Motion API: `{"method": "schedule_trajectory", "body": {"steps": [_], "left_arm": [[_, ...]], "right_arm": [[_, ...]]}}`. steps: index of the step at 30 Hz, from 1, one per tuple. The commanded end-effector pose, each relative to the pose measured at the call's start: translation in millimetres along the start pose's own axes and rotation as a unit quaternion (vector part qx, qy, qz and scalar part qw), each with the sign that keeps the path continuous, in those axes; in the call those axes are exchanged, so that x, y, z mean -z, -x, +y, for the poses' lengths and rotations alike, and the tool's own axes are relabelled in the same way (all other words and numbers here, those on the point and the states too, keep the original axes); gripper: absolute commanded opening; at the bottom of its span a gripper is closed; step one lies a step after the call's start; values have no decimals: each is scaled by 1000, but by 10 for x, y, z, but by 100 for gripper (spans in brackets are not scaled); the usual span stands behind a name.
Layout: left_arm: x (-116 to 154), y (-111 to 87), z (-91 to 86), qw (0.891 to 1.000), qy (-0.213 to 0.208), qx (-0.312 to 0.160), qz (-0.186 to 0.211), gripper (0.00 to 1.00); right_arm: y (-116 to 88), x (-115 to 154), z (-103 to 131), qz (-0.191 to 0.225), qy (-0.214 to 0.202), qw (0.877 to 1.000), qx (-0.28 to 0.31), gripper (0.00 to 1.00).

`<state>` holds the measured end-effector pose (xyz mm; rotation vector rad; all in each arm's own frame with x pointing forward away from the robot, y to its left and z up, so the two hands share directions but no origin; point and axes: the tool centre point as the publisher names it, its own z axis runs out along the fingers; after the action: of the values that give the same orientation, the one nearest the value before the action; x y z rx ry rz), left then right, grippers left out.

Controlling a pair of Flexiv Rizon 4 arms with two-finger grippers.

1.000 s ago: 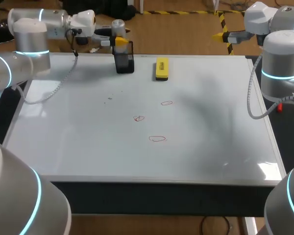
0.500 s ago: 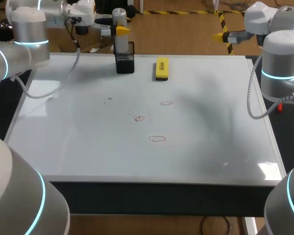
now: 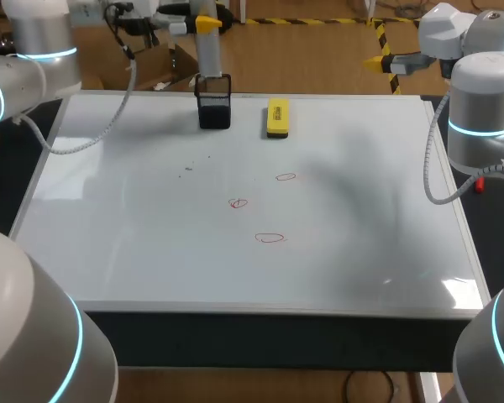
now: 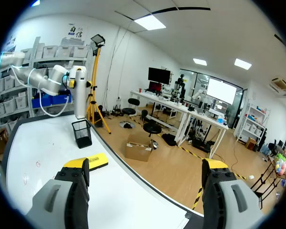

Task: Pick up the inspection probe, press it on each red-marked spot on the whiteboard one by one, put down the probe, pick up the eraser, and wipe off all the red marks.

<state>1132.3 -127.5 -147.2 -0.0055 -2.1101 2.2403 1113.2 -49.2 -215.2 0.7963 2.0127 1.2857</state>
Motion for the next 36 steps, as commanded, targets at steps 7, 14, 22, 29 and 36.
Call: {"method": "schedule_trajectory", "body": {"steps": [7,14,22,29,36], "left_arm": [[604,-205,-334,998,18,-21,-59,0],[1232,-208,-154,994,32,-15,-103,0],[1702,-303,70,988,38,-8,-150,0],[1854,-503,181,987,47,-9,-156,0],[1944,-678,352,986,48,-12,-159,0]], "right_arm": [[2,-2,-3,0,0,1000,0,100],[2,-2,-3,0,0,1000,0,100],[2,-2,-3,0,0,1000,0,100],[2,-2,-3,0,0,1000,0,100],[2,-2,-3,0,0,1000,0,100]]}}
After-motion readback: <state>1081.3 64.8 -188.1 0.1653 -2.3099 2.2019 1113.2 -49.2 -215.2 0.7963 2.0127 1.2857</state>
